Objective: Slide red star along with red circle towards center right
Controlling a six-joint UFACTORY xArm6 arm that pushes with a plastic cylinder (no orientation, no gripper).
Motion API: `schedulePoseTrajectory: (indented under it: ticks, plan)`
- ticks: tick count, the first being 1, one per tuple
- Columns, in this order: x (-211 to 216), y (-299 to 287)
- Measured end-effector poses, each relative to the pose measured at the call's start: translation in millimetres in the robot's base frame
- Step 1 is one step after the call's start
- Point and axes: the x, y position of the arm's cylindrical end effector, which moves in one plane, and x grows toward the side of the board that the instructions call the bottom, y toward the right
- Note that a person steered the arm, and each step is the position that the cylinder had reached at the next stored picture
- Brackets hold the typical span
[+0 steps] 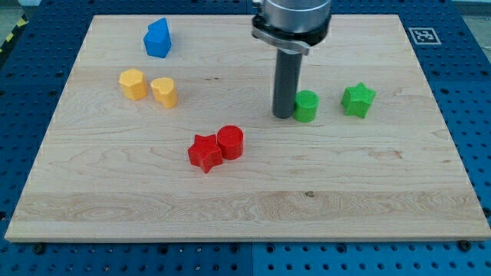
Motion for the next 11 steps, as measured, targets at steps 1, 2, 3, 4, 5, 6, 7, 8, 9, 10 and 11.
schedulePoseTrajectory:
  ticks: [1, 2, 3, 4, 5, 6, 7, 8, 9, 10, 11]
  plan:
    - [0, 35]
    - [0, 5]
    - [0, -79]
    - [3, -166]
    - [28, -223]
    - [69, -230]
    - [80, -210]
    - [80, -166]
    - [80, -120]
    - [80, -76]
    - [80, -37]
